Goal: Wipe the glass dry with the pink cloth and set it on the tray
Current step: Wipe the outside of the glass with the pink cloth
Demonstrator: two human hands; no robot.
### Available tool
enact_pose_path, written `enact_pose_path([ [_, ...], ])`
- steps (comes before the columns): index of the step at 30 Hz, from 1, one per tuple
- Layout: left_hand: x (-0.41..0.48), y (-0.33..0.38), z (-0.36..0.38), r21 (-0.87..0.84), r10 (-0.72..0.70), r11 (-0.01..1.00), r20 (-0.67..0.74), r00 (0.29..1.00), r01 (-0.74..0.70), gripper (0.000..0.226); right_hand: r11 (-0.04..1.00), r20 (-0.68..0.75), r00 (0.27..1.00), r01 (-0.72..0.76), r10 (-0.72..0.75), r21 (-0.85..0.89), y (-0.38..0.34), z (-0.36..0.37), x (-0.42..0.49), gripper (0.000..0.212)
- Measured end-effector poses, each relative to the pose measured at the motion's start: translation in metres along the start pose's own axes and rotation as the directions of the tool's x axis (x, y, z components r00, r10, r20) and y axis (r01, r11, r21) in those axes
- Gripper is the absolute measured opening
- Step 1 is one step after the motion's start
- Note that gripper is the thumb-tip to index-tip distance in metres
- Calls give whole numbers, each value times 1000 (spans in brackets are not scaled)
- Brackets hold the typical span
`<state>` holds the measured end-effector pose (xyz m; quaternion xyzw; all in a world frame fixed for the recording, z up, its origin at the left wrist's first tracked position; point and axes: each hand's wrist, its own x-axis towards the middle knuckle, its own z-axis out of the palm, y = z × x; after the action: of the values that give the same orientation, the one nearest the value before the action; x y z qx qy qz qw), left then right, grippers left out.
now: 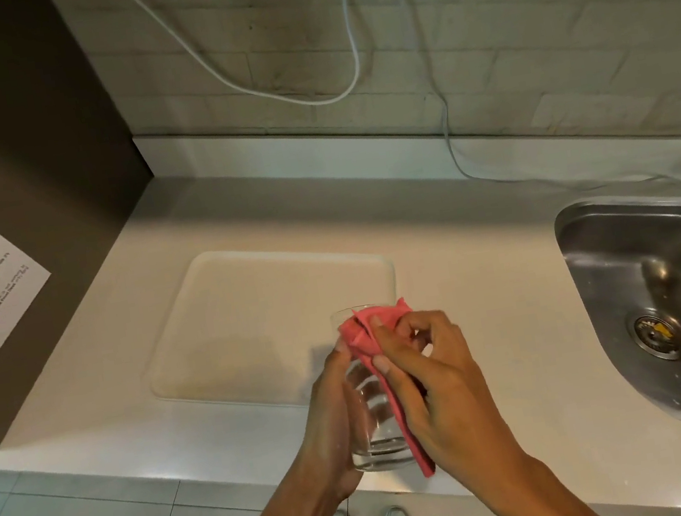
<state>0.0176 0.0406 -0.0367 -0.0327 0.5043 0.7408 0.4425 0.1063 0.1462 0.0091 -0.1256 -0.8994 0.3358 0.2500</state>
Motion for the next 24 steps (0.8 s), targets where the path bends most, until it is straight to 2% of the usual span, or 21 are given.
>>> enact_pose_path([
  [2,2,-1,-8,-49,2,999,12,1000,-1,72,997,77,994,77,-75,-15,8,-1,-17,43],
  [4,1,1,-9,-65,-3,998,16,1000,4,77,996,99,993,65,-71,63,14,-5,-25,39],
  [6,1,2,-3,-12,4,1000,-11,1000,-4,79,977,45,997,-71,64,201,15,-9,-12,31],
  [8,3,0,6,-11,1,1000,-18,1000,-1,77,944,-22,978,-193,206,269,13,-10,13,31],
  [9,5,0,10,-23,-1,1000,-17,1000,0,76,953,-43,978,-187,203,240,10,-9,23,33],
  [11,9,2,13,-51,3,999,-19,1000,-4,69,990,-48,996,-72,78,125,3,-3,26,37],
  [13,13,6,8,-88,12,996,-38,999,-15,72,998,2,999,53,-53,37,6,1,9,38],
  [14,15,6,4,-104,3,995,-37,999,-7,76,997,35,997,68,-69,39,9,1,-2,39],
  [16,14,3,0,-111,-10,994,-25,1000,7,81,997,66,997,23,-28,78,15,-1,-14,37],
  [20,10,-4,4,-100,-28,995,-50,998,23,80,965,24,980,-199,198,173,10,1,18,37],
  [22,9,-2,5,-136,-21,991,-9,1000,20,74,982,3,988,-153,154,114,2,4,27,38],
  [24,11,3,1,-151,-7,988,7,1000,8,76,999,39,999,2,-5,53,2,3,12,40],
])
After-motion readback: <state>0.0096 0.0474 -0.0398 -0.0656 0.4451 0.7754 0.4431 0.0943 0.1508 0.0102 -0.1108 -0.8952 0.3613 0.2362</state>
